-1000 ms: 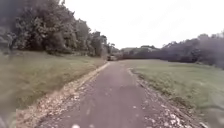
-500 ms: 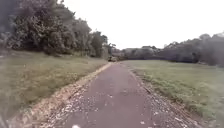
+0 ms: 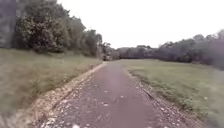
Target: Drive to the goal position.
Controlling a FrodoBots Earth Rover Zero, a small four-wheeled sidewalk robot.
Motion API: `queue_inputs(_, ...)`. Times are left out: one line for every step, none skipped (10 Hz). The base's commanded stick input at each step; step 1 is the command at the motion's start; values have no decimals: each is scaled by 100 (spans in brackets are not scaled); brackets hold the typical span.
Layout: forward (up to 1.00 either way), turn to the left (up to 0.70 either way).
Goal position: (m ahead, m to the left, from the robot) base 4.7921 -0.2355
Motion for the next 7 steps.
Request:
queue_inputs(70, 0)
queue_inputs(70, 0)
queue_inputs(70, 0)
queue_inputs(70, 0)
queue_inputs(70, 0)
queue_inputs(70, 0)
queue_inputs(70, 0)
